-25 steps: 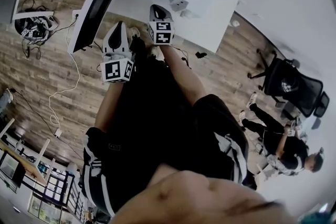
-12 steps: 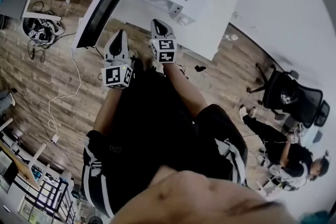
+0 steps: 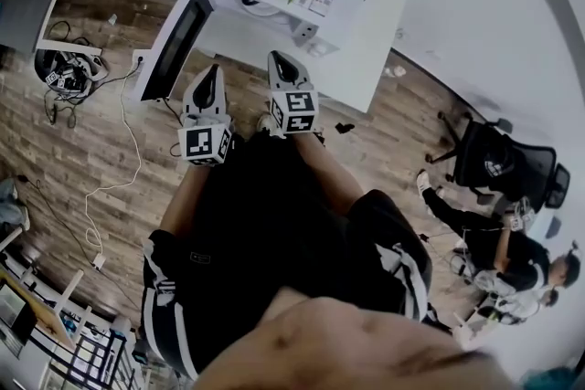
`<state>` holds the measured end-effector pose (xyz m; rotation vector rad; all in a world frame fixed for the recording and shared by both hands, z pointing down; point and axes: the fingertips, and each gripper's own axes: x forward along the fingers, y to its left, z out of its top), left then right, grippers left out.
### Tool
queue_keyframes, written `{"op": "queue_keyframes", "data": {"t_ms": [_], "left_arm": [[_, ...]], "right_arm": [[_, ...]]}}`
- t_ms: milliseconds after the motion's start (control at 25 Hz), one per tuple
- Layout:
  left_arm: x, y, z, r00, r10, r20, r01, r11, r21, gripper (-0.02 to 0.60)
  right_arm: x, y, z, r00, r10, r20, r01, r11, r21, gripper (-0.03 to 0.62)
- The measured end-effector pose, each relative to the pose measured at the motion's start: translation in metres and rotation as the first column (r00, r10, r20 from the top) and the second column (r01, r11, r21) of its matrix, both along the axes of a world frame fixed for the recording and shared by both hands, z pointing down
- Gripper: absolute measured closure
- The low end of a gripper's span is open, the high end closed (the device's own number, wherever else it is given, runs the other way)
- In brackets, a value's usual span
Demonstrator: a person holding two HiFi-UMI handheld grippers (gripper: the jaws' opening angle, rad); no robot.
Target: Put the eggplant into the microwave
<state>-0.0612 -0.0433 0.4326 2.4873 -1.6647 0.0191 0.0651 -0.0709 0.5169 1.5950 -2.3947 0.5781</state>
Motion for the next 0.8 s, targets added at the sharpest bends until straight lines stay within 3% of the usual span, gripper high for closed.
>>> {"op": "queue_keyframes", "data": {"t_ms": [480,800], "left_arm": [[-0.04,-0.004,-0.003,0.998,0.039,-0.039,-0.04,0.999,-0.016,0.549],[-0.044,-0.008,-0.003,0.996,0.068,-0.049,-0.069,0.998,-0.011,0.549]], "right_arm": [[-0.027,0.012,-0.035,1.0,0.018,0.009,-0.018,0.999,0.047,0.56],[-0.033,0.015,-0.039,0.999,0.033,0.011,-0.034,0.998,0.053,0.56]]}}
